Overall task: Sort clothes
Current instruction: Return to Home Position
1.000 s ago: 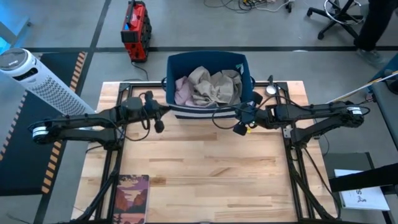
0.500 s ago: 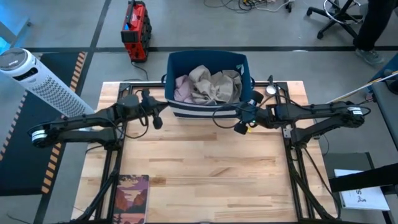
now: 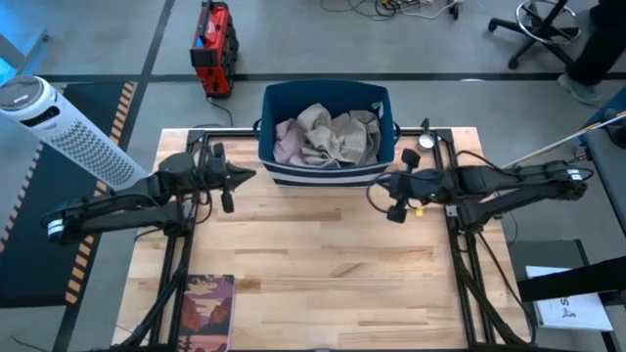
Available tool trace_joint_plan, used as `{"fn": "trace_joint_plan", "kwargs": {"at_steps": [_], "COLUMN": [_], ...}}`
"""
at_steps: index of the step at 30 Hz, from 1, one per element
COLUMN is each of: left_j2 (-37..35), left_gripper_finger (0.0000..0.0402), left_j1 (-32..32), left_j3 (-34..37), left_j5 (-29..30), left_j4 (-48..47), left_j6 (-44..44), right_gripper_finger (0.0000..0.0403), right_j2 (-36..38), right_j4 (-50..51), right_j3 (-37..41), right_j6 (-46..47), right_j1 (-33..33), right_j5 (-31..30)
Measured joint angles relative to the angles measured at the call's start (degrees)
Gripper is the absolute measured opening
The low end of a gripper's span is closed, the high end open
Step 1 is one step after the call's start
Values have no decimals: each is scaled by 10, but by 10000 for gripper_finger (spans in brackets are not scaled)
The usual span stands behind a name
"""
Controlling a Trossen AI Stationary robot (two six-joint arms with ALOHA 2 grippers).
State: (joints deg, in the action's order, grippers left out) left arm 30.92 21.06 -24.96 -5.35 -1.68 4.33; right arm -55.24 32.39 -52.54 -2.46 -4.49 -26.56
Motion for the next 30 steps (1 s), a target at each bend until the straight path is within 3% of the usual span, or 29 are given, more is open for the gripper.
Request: {"fn": "trace_joint_plan", "kwargs": {"at_steps": [4, 7, 24, 30], "left_j2": [-35, -46, -108, -153], "left_gripper_finger": [0, 0, 0, 0], "left_j1": [0, 0, 1, 1], "left_j3": [60, 100, 178, 201], "left_j5": [-64, -72, -51, -36], "left_j4": [86, 137, 167, 160], "left_j6": [-6, -17, -10, -22], "right_gripper_finger": [0, 0, 0, 0], "right_j2": [51, 93, 332, 424], "right_j4": [-113, -186, -480, -472], "right_j3": [84, 146, 458, 518], "right_j6": [-43, -51, -10, 20], "right_j1": [3, 12, 38, 38], "right_j5": [86, 123, 166, 166]}}
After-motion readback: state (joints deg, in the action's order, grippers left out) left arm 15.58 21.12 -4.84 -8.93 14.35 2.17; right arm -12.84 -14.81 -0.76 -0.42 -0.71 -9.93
